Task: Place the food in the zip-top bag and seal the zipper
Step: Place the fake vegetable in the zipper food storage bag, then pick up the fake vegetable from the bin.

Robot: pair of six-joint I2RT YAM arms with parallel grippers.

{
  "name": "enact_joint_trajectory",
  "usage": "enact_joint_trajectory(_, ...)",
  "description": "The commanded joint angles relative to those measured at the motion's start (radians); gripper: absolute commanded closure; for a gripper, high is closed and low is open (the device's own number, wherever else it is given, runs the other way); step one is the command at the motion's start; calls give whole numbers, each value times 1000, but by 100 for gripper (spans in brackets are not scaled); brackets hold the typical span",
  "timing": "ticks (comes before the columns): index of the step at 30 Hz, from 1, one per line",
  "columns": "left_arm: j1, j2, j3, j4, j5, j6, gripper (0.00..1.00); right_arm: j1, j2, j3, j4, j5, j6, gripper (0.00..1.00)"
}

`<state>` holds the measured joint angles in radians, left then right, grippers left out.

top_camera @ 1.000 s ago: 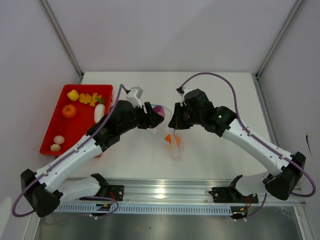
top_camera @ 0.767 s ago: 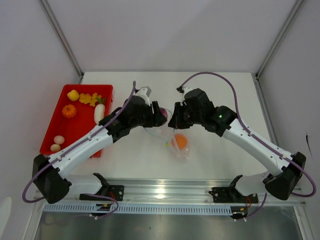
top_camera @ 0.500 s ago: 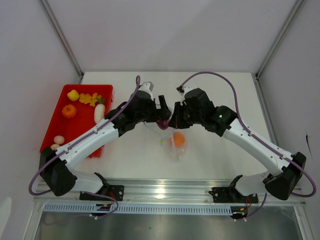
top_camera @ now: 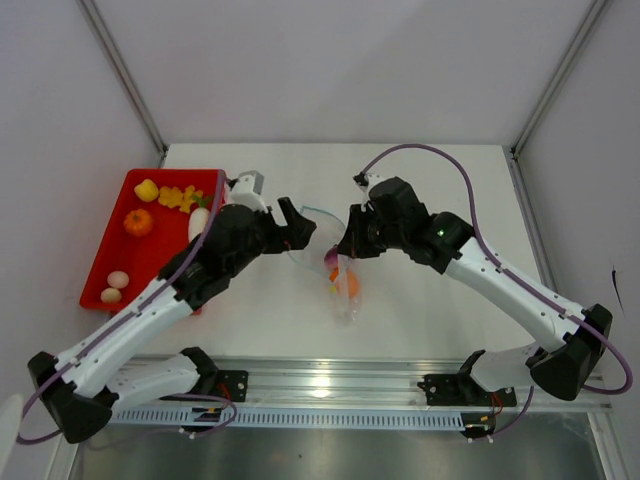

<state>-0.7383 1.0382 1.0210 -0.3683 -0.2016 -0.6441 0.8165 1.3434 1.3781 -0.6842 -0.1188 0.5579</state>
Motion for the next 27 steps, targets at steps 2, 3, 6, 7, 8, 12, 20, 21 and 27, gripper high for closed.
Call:
enact_joint_trajectory(2,-7,-124,-38,-3,-162,63,2,6,-35,-11,-2,31,-7,100)
enact_joint_trajectory(3,-4,-133,-38,-17,-185,67,2,6,-33,-14,0,30,-10,100)
enact_joint_trajectory(6,-4,-190,-70,3,-235,90,3,4,-33,-17,-5,34,-13,100)
enact_joint_trajectory(7,-1,-211,-82,24,-248,106,3,6,-35,-19,-6,37,-15,100)
enact_joint_trajectory(8,0,-248,-103,60,-257,112,4,6,-36,-20,-8,41,-13,100)
enact_joint_trajectory(12,40,-271,-122,78,-292,132,5,4,-43,-31,-12,47,-23,100)
enact_joint_trajectory(20,344,-110,-79,-1,-301,58,17,-4,-56,-57,-11,45,-36,100)
enact_joint_trajectory(21,376,-84,-58,-10,-306,23,19,-5,-56,-59,-11,42,-36,100)
enact_joint_trajectory(27,583,178,90,-90,-404,-12,9,-8,-61,-70,-3,31,-49,100)
